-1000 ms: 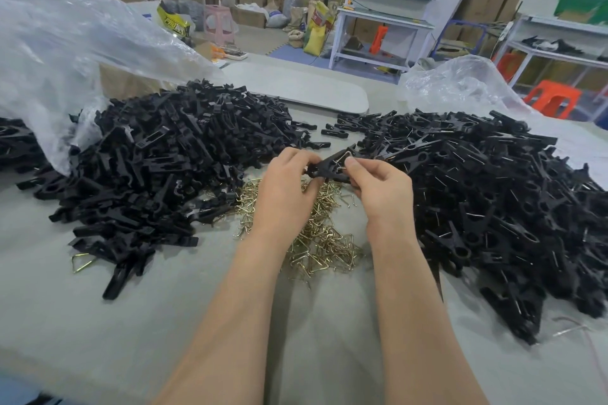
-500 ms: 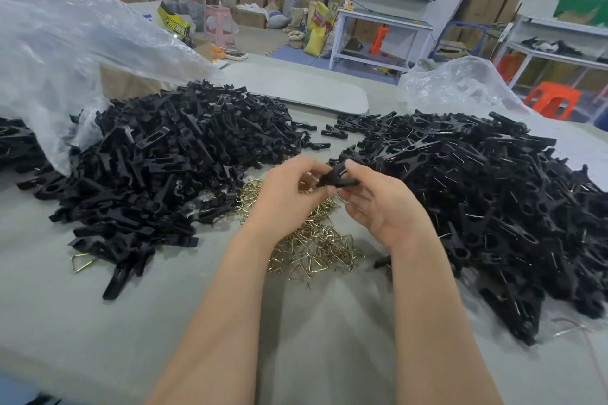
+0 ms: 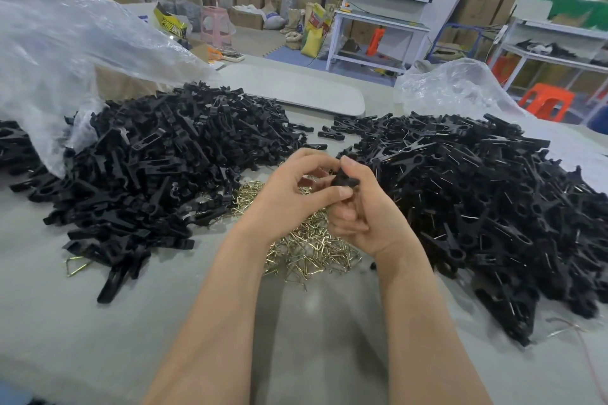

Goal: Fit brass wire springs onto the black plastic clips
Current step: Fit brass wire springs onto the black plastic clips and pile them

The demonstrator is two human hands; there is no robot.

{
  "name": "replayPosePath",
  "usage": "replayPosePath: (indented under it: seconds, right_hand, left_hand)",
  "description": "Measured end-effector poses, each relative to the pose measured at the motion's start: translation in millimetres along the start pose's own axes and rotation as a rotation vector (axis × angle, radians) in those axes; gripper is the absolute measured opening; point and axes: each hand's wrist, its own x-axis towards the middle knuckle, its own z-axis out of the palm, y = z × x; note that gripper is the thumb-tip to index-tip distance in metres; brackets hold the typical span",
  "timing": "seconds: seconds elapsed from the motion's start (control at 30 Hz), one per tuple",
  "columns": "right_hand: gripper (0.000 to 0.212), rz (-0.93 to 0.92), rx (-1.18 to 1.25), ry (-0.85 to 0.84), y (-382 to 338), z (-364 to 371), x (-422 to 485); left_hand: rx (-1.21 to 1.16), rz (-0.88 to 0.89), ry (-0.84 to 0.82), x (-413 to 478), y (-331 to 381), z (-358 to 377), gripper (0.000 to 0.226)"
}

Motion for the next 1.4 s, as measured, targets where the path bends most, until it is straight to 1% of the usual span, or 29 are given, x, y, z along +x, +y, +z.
replayPosePath:
  seconds: [0.23, 0.27, 0.33, 0.37, 0.4, 0.43, 0.47, 0.5, 0.53, 0.57, 0.6, 0.63, 0.67, 0.7, 0.73, 0.77, 0.8, 0.83, 0.87, 0.9, 0.93, 0.97, 1.03, 1.07, 1.1, 1.13, 1.3, 1.33, 1.4]
  right_hand:
    - [0.039, -0.018, 0.092, -0.024, 6.8, 3.4, 4.5]
    - [0.045, -0.027, 0.103, -0.044, 7.9, 3.1, 5.1]
    - [0.07, 0.004, 0.09, -0.053, 6.4, -0.5, 5.0]
    - [0.085, 0.052, 0.048, 0.003, 3.8, -2.5, 4.0]
    - [0.094, 0.102, -0.035, 0.102, 1.5, -4.9, 2.7]
    - [0.094, 0.137, -0.154, 0.215, 0.6, -7.1, 2.3]
    - [0.081, 0.143, -0.311, 0.315, 1.1, -8.8, 3.4]
    - [0.06, 0.136, -0.49, 0.387, 1.0, -8.1, 4.7]
    - [0.039, 0.121, -0.63, 0.439, 0.9, -5.5, 6.8]
    - [0.027, 0.069, -0.681, 0.501, 1.8, -4.1, 10.4]
    - [0.02, -0.026, -0.603, 0.592, -1.0, -3.8, 14.1]
    - [0.019, -0.161, -0.373, 0.687, -9.4, -4.4, 16.7]
    - [0.026, -0.318, -0.039, 0.729, -21.7, -5.0, 16.9]
    - [0.042, -0.485, 0.291, 0.69, -35.0, -6.2, 15.8]
    - [0.059, -0.605, 0.52, 0.628, -45.6, -9.4, 16.1]
    - [0.071, -0.647, 0.577, 0.598, -52.2, -9.9, 18.4]
    - [0.072, -0.613, 0.475, 0.612, -53.7, -6.5, 22.5]
    - [0.064, -0.525, 0.231, 0.671, -48.9, 2.2, 28.0]
    - [0.057, -0.434, -0.096, 0.707, -39.2, 13.0, 35.1]
    - [0.054, -0.383, -0.419, 0.665, -26.9, 24.1, 41.3]
    - [0.053, -0.36, -0.693, 0.544, -12.5, 35.9, 48.5]
    - [0.053, -0.328, -0.944, 0.373, 0.7, 46.4, 56.9]
    - [0.054, -0.224, -1.453, 0.071, 26.9, 61.9, 77.8]
    - [0.052, -0.17, -1.643, 0.0, 35.3, 68.7, 86.3]
    - [0.048, -0.129, -1.739, -0.017, 40.6, 74.2, 92.0]
    - [0.044, -0.118, -1.761, -0.009, 45.0, 77.0, 95.6]
    - [0.031, -0.318, -1.763, 0.114, 55.1, 72.6, 93.3]
    - [0.032, -0.309, -1.763, 0.119, 55.2, 70.6, 92.6]
    - [0.037, -0.22, -1.817, 0.052, 56.0, 68.7, 91.2]
  left_hand:
    - [-0.102, -0.015, -0.026, -0.9, 1.2, -1.5, 0.027]
    - [-0.145, -0.023, -0.035, -0.9, 0.4, -2.1, 0.026]
    - [-0.161, -0.06, -0.017, -0.4, -1.8, -3.4, 0.018]
    - [-0.103, -0.089, 0.01, 0.1, -4.1, -3.8, 0.012]
    - [-0.002, -0.127, 0.03, 0.6, -7.9, -3.8, 0.011]
    - [0.127, -0.164, 0.028, 0.9, -12.0, -3.5, 0.015]
    - [0.259, -0.196, 0.003, 0.6, -15.4, -2.1, 0.017]
    - [0.361, -0.213, -0.029, 0.4, -18.0, -0.6, 0.019]
    - [0.416, -0.219, -0.049, 0.2, -19.4, 1.3, 0.021]
    - [0.429, -0.216, -0.046, 0.5, -19.2, 2.0, 0.027]
    - [0.405, -0.203, -0.006, 1.3, -18.1, 1.8, 0.039]
    - [0.347, -0.182, 0.08, 2.7, -15.6, 1.0, 0.05]
    - [0.27, -0.167, 0.212, 4.2, -12.4, -0.6, 0.055]
    - [0.18, -0.162, 0.371, 5.8, -9.4, -2.6, 0.054]
    - [0.085, -0.162, 0.535, 6.7, -7.1, -4.9, 0.048]
    - [-0.005, -0.153, 0.694, 7.2, -5.8, -7.5, 0.039]
    - [-0.072, -0.137, 0.838, 7.0, -5.1, -9.7, 0.03]
    - [-0.122, -0.117, 0.96, 6.6, -5.0, -12.2, 0.024]
    - [-0.166, -0.092, 1.057, 6.6, -5.0, -14.6, 0.022]
    - [-0.2, -0.067, 1.133, 6.4, -4.9, -17.1, 0.021]
    - [-0.218, -0.046, 1.191, 5.9, -4.9, -19.8, 0.02]
    - [-0.225, -0.032, 1.228, 5.6, -4.9, -22.3, 0.02]
    - [-0.222, -0.02, 1.245, 4.9, -5.2, -26.2, 0.019]
    - [-0.218, -0.019, 1.243, 4.3, -5.8, -27.4, 0.019]
    - [-0.213, -0.02, 1.245, 3.6, -6.2, -28.0, 0.019]
    - [-0.209, -0.025, 1.251, 3.1, -6.1, -28.3, 0.019]
    - [-0.206, -0.008, 1.226, 4.3, -6.6, -26.7, 0.021]
    - [-0.207, -0.003, 1.214, 5.2, -7.2, -25.9, 0.021]
    - [-0.203, -0.004, 1.198, 6.2, -8.3, -24.0, 0.022]
